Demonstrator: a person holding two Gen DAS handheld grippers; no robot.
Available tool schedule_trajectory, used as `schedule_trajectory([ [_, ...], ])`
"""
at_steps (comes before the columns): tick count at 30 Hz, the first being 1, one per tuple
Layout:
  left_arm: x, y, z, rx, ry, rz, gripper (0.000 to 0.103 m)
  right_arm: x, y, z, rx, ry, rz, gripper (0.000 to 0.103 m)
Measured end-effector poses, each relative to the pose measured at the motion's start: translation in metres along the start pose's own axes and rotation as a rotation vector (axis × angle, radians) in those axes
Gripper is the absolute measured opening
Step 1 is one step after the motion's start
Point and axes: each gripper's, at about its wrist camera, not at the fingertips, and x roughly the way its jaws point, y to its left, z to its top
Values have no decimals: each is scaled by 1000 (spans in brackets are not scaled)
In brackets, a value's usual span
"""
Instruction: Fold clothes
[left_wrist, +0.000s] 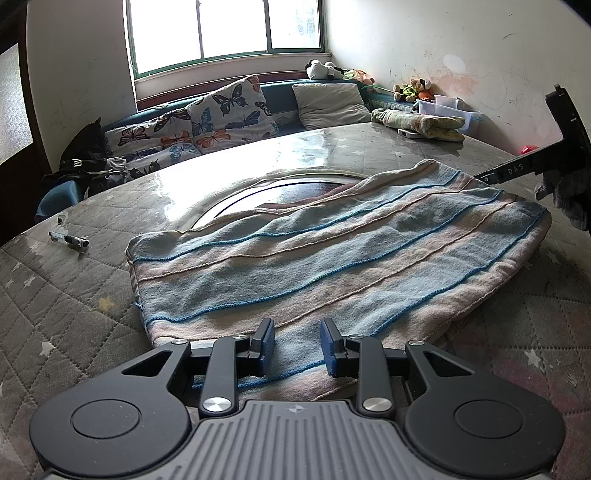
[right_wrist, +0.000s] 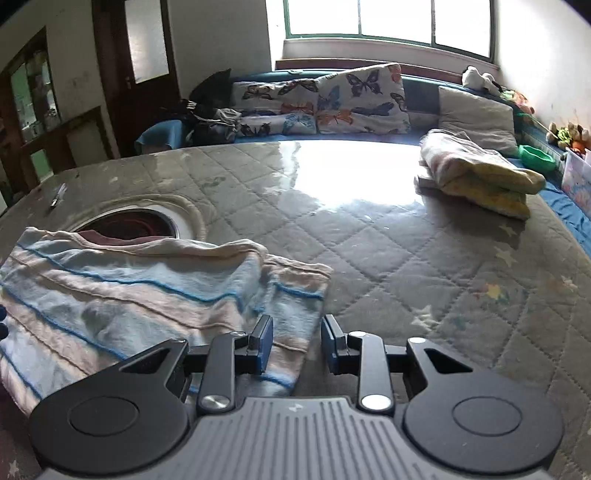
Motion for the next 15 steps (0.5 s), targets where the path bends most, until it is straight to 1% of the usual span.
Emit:
schedule_trajectory([
  [5,0,0,0,0,-1,0,30,-8,14,4,-18,-34,55,29],
  [9,0,0,0,-1,-3,0,30,-16,26,8,-51,-64,58,29],
  [13,-1,0,-1,-2,-4,-1,30,-20,33,8,-83,-82,37,29],
  [15,0,1,-1,-4,-5,-2,31,-23,39,7,-111,-104,6,29],
])
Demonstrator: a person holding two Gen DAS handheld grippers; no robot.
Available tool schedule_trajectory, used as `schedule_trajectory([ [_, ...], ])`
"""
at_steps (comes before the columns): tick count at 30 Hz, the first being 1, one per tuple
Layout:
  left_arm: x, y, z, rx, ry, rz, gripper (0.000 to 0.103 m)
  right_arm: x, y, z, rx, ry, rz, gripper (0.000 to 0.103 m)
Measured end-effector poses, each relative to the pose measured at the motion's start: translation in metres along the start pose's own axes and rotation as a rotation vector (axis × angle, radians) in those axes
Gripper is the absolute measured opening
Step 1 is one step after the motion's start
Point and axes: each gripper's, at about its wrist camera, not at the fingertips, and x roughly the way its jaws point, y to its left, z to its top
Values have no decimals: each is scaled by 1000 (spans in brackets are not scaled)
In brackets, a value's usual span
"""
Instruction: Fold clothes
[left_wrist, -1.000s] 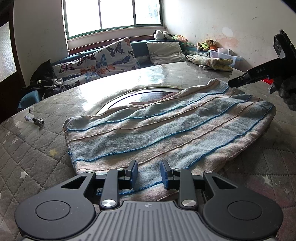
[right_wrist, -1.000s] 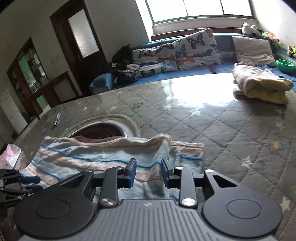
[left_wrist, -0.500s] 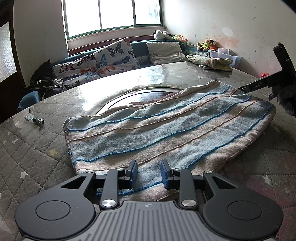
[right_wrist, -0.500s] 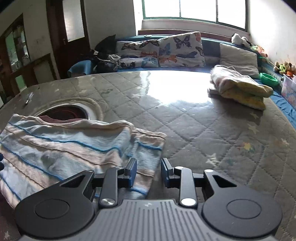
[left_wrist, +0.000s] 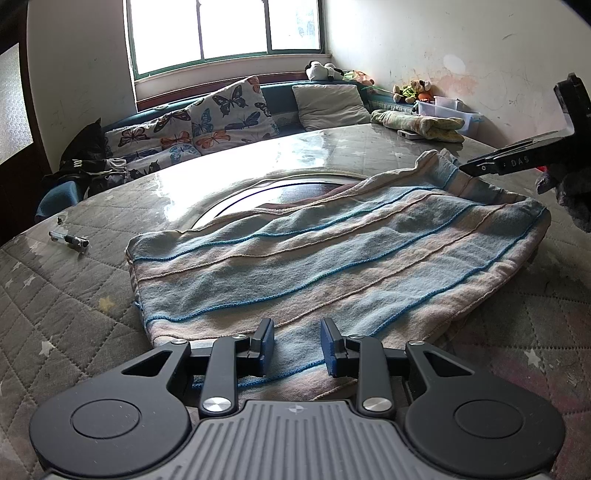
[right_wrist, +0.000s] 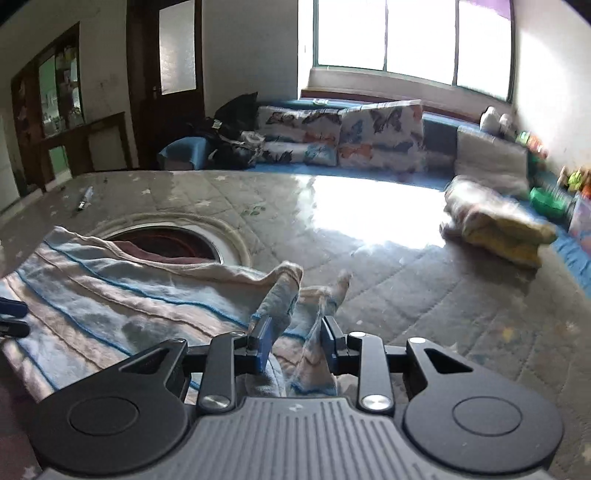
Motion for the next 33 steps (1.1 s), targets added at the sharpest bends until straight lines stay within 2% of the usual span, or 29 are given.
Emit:
schedule_trajectory([
  [4,0,-1,0,0,-1,0,31,4,8,-1,-41,18,16,31],
  [7,-1,-1,-1,-1,-2,0,31,7,5,-1,-17,27,50,31],
  [16,-1,-1,-1,-4,-4,0,31,25,-22,-6,211,93,241,30],
  [17,-1,-1,-1,-4,-3,0,31,24,-23,-6,213,85,241,26],
  [21,-1,-1,-1,-4,-3,0,31,18,-21,-5,201,55,229,25],
  [24,-1,-1,-1,-5,-4,1,31,17,-17,-2,179,35,202,11],
  [27,-1,-1,-1,-5,-4,2,31,20,-15,0,177,48,213,7],
  [30,-1,-2,-1,-5,-5,2,31,14,-11,1,151,21,174,5],
  [33,0,-2,-1,-4,-5,2,31,2,-6,5,103,-33,76,5],
])
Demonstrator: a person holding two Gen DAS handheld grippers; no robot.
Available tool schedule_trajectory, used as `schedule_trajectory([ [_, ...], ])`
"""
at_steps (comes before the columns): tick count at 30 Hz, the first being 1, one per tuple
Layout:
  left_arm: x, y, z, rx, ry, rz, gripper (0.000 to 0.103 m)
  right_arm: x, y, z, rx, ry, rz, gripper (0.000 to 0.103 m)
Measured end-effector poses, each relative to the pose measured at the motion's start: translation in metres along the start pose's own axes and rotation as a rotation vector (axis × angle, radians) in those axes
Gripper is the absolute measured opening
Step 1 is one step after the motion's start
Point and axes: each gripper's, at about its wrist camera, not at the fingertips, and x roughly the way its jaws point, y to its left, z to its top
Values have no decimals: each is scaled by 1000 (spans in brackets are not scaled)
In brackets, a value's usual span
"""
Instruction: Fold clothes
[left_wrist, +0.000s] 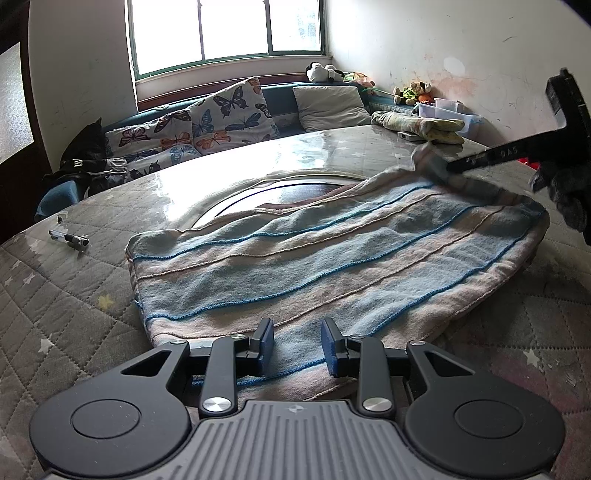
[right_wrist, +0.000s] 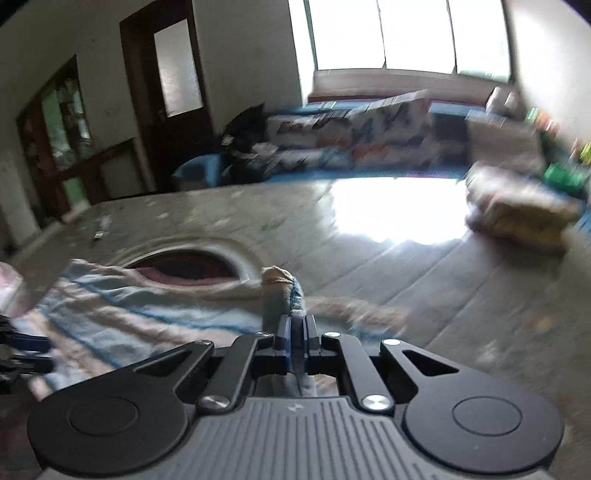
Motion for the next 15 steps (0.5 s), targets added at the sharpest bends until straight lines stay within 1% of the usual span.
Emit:
schedule_trajectory([
  [2,0,0,0,1,0,0,31,-9,3,4,-37,-39,-77,5],
  [4,0,0,0,1,-1,0,31,-12,5,6,-77,-59,-142,5],
  [6,0,-1,0,0,-2,1,31,-6,1,7,-53,-37,-164,5],
  [9,0,-1,-1,-3,-3,2,31,9,-7,2,-18,5,-180,5],
  [11,-1,-1,-1,-4,-3,2,31,18,-17,0,38,39,-159,6],
  [13,-1,-1,-1,-4,-2,1,31,18,-28,-2,100,42,-128,7],
  [15,-1,-1,-1,-4,-2,0,31,13,-37,0,145,33,-107,10],
])
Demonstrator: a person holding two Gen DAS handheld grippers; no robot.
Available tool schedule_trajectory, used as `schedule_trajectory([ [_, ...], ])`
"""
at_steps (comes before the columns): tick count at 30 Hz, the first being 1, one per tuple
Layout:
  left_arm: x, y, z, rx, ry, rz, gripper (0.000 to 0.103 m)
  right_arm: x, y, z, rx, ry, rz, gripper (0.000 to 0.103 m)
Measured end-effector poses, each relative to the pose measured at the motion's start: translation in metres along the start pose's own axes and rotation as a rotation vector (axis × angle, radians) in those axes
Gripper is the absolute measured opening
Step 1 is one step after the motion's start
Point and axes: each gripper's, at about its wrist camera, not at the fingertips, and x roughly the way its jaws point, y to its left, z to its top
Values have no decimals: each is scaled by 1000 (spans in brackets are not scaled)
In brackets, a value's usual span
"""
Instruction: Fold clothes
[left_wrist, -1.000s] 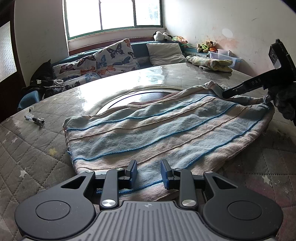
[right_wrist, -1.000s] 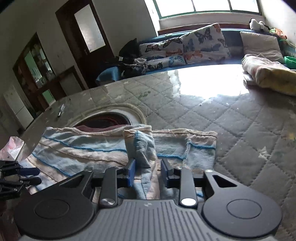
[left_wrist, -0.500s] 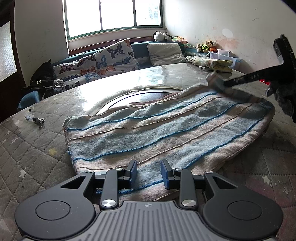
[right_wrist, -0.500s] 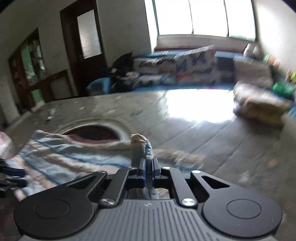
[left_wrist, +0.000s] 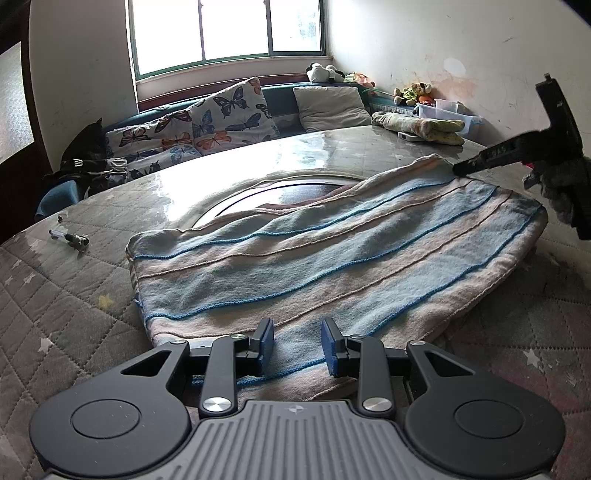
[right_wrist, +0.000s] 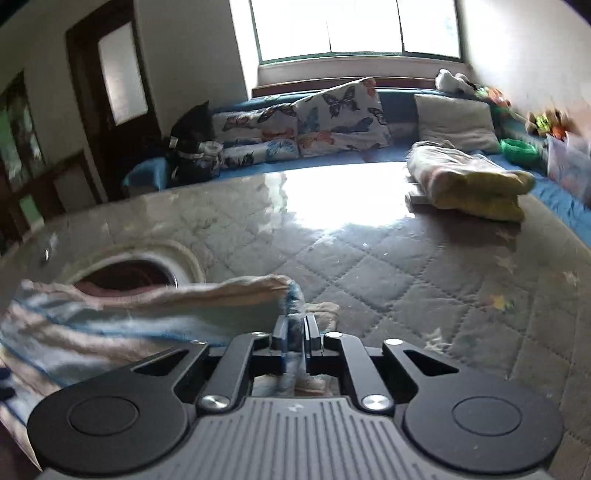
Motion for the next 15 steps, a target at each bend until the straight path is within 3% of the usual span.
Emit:
schedule_trajectory([
  [8,0,1,0,-3,-2,0,32,-13,-2,21,-7,-46,30,19],
  [12,0,1,0,-5,-2,1,32,3,12,24,-59,2,93,19],
  [15,0,1,0,-7,-3,-1,32,23,20,21,-91,60,80,18],
])
